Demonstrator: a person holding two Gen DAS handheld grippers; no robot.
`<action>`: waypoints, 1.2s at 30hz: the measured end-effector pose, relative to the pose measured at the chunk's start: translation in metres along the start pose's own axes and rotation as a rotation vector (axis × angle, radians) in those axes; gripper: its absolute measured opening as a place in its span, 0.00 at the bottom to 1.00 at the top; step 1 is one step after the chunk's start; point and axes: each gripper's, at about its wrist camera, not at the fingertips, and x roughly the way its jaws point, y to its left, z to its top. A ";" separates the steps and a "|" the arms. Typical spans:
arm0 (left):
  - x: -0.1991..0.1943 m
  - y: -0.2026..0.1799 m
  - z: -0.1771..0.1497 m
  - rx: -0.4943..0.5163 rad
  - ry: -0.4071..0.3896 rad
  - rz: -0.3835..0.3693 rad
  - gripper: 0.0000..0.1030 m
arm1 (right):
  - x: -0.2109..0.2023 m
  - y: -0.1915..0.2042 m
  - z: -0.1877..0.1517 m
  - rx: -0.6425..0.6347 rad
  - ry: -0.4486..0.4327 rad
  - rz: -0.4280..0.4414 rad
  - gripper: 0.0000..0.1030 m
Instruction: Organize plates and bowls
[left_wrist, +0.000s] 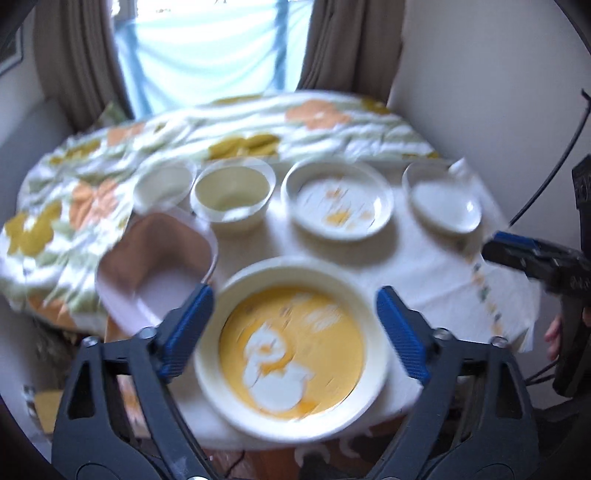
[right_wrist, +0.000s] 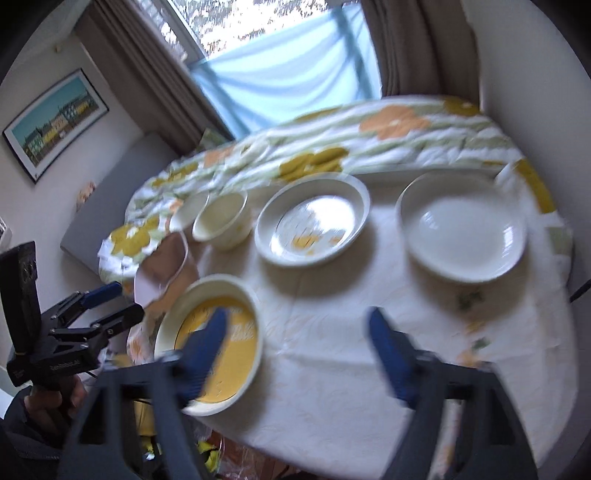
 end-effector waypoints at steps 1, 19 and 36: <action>-0.003 -0.012 0.012 0.019 -0.032 0.002 1.00 | -0.010 -0.007 0.005 0.000 -0.028 -0.012 1.00; 0.146 -0.175 0.153 0.226 0.152 -0.359 1.00 | -0.041 -0.149 0.034 0.309 0.002 -0.159 1.00; 0.321 -0.187 0.167 0.333 0.430 -0.488 0.45 | 0.063 -0.207 0.034 0.628 0.080 -0.187 0.53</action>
